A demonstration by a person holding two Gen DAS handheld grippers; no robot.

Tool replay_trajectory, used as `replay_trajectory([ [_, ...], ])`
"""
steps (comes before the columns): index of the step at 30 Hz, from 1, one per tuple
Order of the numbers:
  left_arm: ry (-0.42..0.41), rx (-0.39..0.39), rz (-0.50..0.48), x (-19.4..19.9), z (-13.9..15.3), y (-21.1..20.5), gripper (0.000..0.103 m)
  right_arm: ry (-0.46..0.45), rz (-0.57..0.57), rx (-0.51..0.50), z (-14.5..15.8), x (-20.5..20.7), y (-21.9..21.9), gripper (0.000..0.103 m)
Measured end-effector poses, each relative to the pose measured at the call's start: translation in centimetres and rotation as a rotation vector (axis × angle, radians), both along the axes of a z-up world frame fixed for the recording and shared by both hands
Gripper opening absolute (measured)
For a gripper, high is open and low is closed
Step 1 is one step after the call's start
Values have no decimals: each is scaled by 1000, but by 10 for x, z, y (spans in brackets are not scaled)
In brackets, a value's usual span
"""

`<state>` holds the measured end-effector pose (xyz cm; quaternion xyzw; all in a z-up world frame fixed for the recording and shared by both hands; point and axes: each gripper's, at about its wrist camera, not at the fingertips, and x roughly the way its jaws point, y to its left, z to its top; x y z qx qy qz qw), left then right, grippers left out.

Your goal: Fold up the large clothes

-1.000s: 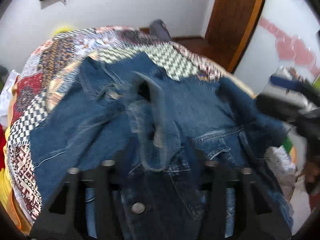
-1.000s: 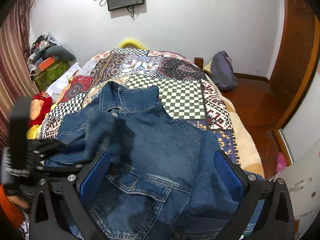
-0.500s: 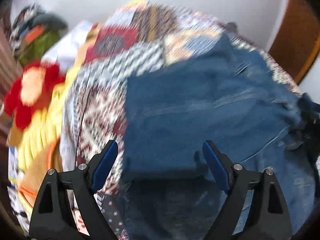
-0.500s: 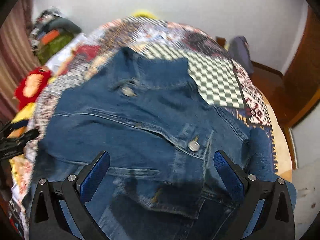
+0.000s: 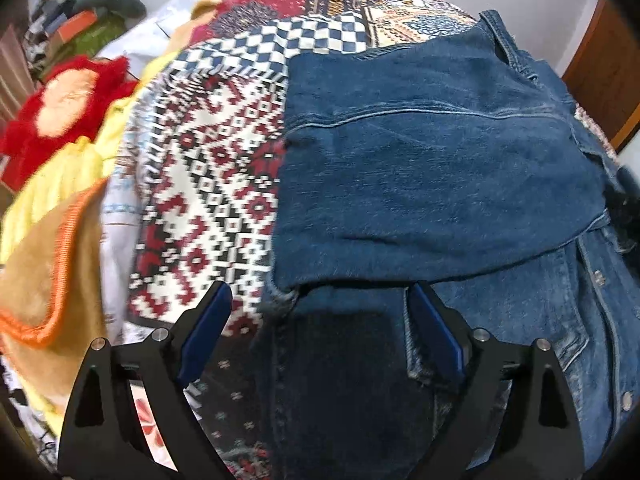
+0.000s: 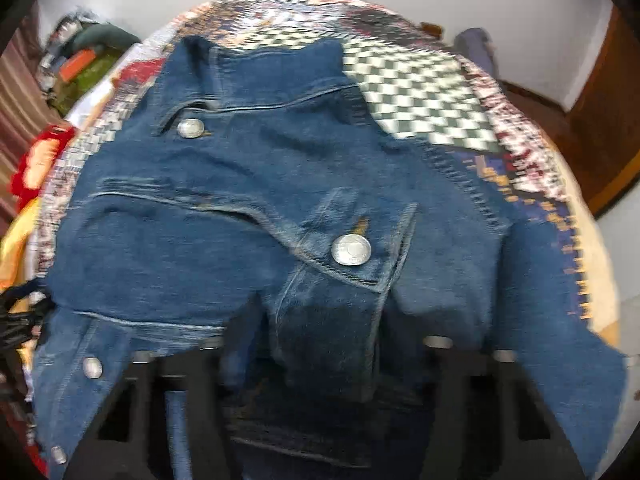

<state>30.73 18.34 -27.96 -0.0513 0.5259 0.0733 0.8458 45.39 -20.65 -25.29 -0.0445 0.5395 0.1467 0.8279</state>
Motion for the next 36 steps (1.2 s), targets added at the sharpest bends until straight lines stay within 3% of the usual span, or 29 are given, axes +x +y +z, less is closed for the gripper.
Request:
replay_trajectory([
  [5, -26, 112, -25, -12, 20, -2, 90, -106, 10, 13, 30, -12, 6, 27],
  [9, -62, 148, -12, -11, 41, 6, 90, -194, 46, 37, 70, -27, 5, 25],
  [14, -81, 100, 20, 11, 51, 14, 90, -239, 81, -9, 85, -43, 2, 25],
  [19, -66, 20, -12, 22, 46, -7, 90, -187, 72, -67, 60, -50, -8, 25],
  [25, 6, 29, -90, 37, 18, -38, 90, -90, 51, -95, 35, -47, -14, 27],
  [28, 5, 34, -94, 37, 10, -40, 94, -72, 48, -137, 39, -46, -14, 33],
  [30, 4, -2, -82, 36, 7, -34, 95, -79, 38, -144, 47, -45, -19, 36],
  [33, 10, -60, -64, 34, 2, -25, 96, -113, -5, -155, 62, -44, -29, 41],
  [36, 10, -58, -71, 31, 2, -25, 95, -173, -33, -189, 78, -47, -34, 41],
])
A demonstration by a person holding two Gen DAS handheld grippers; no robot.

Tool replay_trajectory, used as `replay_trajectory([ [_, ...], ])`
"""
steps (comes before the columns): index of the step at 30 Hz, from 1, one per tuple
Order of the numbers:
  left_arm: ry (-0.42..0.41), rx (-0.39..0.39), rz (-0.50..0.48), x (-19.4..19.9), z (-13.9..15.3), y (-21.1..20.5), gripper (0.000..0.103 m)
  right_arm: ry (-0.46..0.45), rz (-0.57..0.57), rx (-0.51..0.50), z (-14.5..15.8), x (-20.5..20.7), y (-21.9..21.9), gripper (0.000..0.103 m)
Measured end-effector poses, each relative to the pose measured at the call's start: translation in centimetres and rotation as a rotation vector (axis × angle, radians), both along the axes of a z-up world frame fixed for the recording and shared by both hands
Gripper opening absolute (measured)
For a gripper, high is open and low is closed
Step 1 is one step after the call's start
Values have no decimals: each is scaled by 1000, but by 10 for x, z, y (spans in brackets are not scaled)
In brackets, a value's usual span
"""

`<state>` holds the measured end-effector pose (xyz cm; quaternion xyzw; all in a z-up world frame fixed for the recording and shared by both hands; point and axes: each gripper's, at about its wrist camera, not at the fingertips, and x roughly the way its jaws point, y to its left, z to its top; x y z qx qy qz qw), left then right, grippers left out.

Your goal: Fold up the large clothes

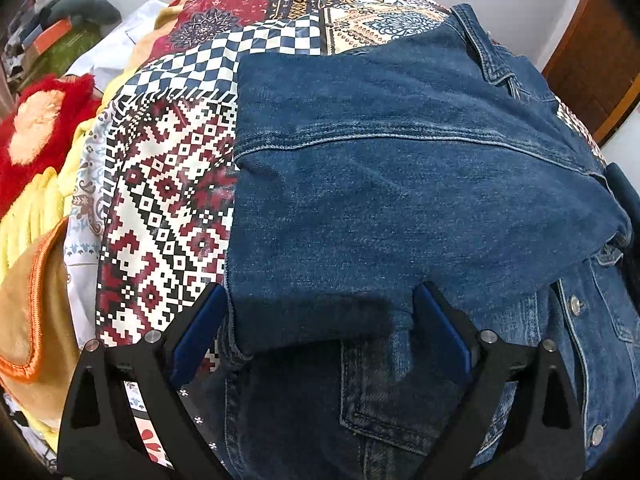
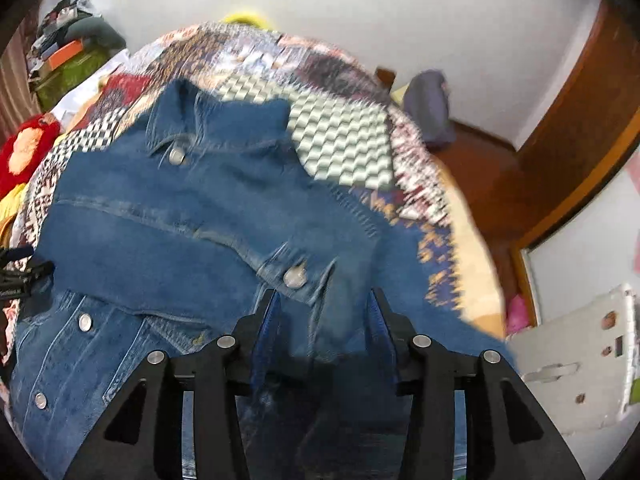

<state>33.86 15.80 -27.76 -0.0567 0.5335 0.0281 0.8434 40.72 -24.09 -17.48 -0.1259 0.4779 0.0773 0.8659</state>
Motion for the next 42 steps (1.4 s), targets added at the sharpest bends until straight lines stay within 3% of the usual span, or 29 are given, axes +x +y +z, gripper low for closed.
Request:
replay_trajectory([
  [6, -52, 133, -48, 0, 27, -21, 95, 36, 80, 163, 15, 11, 23, 42],
  [8, -91, 129, -57, 5, 41, -27, 95, 47, 112, 173, 10, 15, 44, 42],
  [14, -164, 87, -76, 26, 67, -48, 95, 132, 238, 153, -24, 21, 110, 42],
  [20, -131, 95, -130, 43, 53, -76, 95, 202, 274, 1, -76, 23, 128, 43],
  [22, -103, 120, -153, 46, 41, -85, 95, 190, 282, -7, -83, 23, 122, 60],
  [24, -73, 155, -175, 47, 28, -93, 95, 142, 260, -75, -83, 23, 116, 97],
  [27, -78, 167, -182, 40, 22, -98, 96, 145, 257, -37, -84, 20, 103, 98],
  [31, -67, 189, -202, 30, 26, -102, 96, 161, 236, 34, -70, 18, 88, 98],
  [37, -80, 228, -231, 9, 47, -113, 95, 30, 175, 144, -5, 2, 60, 98],
  [42, -160, 234, -241, -10, 85, -128, 96, -89, 89, 227, 56, -19, 15, 98],
])
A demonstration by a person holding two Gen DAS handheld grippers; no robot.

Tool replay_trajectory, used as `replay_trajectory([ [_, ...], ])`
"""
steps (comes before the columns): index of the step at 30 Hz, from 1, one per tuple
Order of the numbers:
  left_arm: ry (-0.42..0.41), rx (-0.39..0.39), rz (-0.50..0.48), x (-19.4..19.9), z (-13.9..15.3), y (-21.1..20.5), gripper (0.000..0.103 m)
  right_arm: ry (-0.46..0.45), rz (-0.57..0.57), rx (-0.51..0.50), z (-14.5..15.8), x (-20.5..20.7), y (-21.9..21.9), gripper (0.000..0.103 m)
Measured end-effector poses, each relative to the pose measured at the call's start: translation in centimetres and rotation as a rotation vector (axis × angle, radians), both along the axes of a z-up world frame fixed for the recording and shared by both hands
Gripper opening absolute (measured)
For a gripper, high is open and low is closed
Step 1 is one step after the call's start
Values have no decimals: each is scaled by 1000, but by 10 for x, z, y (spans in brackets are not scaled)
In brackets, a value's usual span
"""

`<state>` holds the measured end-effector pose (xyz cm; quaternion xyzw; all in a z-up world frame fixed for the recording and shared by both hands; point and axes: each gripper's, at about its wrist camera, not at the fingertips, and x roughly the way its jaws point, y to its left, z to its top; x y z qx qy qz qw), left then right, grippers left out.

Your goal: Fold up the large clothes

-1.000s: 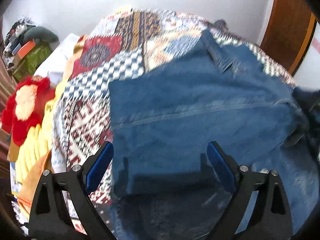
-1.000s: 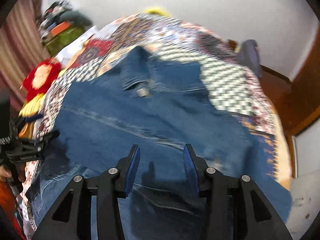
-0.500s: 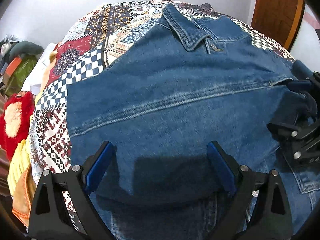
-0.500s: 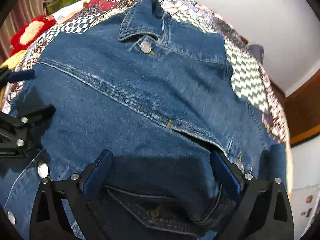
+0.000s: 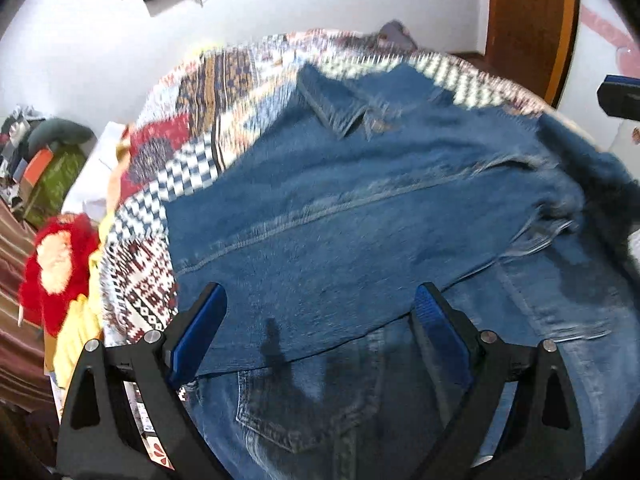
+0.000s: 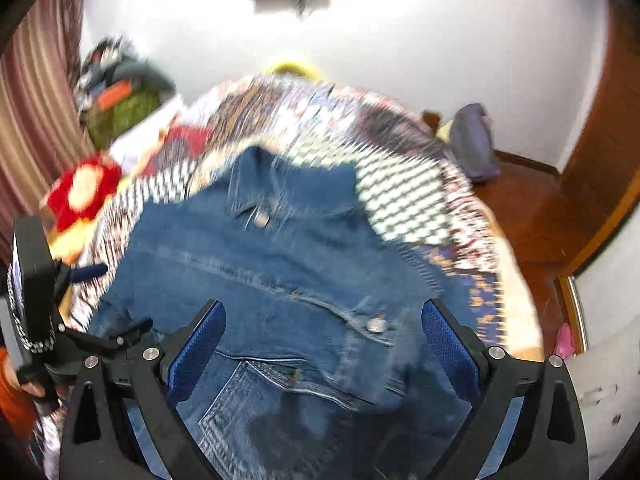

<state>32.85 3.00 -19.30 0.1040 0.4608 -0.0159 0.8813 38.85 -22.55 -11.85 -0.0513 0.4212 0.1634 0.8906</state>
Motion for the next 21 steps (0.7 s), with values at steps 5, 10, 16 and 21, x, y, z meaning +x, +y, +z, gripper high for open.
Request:
replay_trajectory([
  [5, -74, -26, -24, -15, 34, -21, 98, -48, -117, 16, 31, -25, -54, 98],
  [10, -105, -53, -57, -28, 48, -45, 101, -20, -253, 27, 30, -50, -120, 98],
  [16, -61, -67, -84, -39, 36, -68, 101, 84, -439, 42, -2, -77, -206, 98],
  [21, -19, -79, -76, -45, 23, -77, 101, 169, -572, 156, -30, -92, -267, 98],
])
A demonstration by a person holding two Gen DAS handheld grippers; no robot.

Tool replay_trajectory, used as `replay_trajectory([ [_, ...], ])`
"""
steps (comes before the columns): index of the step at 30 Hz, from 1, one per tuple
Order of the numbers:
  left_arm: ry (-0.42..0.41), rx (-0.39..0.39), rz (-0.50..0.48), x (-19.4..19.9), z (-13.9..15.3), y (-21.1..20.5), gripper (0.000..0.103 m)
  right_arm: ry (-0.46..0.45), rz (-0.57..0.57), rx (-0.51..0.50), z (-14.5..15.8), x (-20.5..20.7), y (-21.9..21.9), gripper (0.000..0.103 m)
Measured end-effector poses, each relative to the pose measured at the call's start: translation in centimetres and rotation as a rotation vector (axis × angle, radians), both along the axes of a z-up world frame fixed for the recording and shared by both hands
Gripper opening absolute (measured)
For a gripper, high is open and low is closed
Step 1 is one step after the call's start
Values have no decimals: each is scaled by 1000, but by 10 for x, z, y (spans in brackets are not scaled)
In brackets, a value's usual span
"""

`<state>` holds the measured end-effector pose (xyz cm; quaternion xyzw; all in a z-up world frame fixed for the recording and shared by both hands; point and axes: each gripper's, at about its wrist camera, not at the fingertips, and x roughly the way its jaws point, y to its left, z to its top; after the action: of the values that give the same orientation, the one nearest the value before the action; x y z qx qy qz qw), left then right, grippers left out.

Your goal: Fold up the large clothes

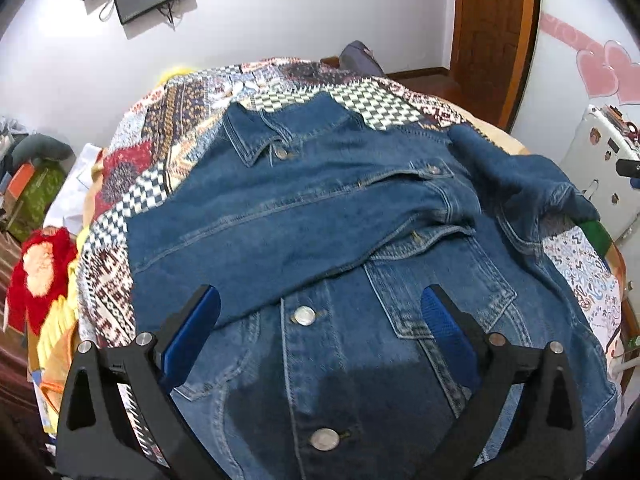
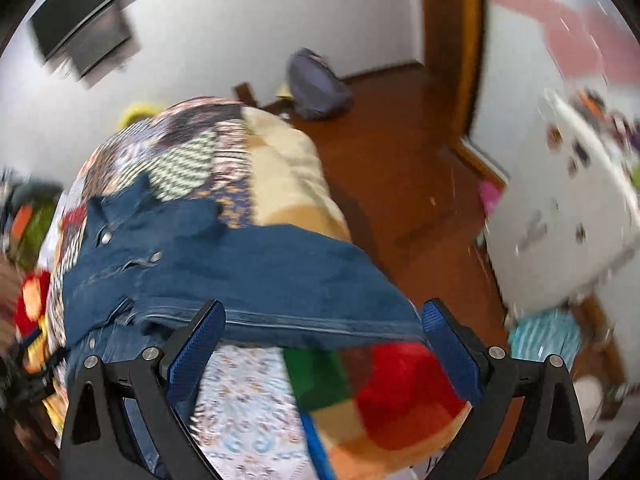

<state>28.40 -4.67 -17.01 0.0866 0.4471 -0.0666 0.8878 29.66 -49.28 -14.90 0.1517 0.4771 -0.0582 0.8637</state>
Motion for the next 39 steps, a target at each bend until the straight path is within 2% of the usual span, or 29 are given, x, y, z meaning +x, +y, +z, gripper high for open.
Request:
replay_trajectory([
  [4, 20, -8, 12, -3, -5, 1, 101, 57, -106, 154, -32, -5, -35, 98],
  [7, 28, -12, 26, -3, -8, 4, 101, 124, -192, 351, -71, -4, -56, 97],
  [10, 43, -17, 43, -2, -10, 10, 101, 175, -236, 477, -103, -2, -63, 88],
  [16, 67, -35, 75, 2, -16, 20, 101, 165, -243, 437, -113, 11, -58, 83],
  [19, 66, -50, 90, 2, -16, 23, 101, 155, -261, 426, -117, 19, -61, 68],
  [21, 65, -59, 96, 2, -16, 25, 101, 138, -278, 405, -118, 25, -64, 38],
  [22, 64, -62, 98, 3, -16, 25, 101, 131, -274, 410, -118, 27, -65, 33],
  [24, 63, -59, 100, 3, -15, 26, 101, 115, -248, 437, -116, 35, -62, 16],
  [26, 57, -55, 103, 3, -14, 28, 101, 110, -218, 377, -107, 41, -53, 15],
  [30, 46, -60, 116, 2, -12, 34, 101, 17, -154, 297, -70, 51, -33, 12],
  [35, 31, -69, 135, 2, -8, 42, 101, -174, -42, 254, 8, 73, 6, 11],
  [39, 15, -79, 153, -1, -5, 51, 101, -290, 132, 204, 75, 98, 67, 9],
])
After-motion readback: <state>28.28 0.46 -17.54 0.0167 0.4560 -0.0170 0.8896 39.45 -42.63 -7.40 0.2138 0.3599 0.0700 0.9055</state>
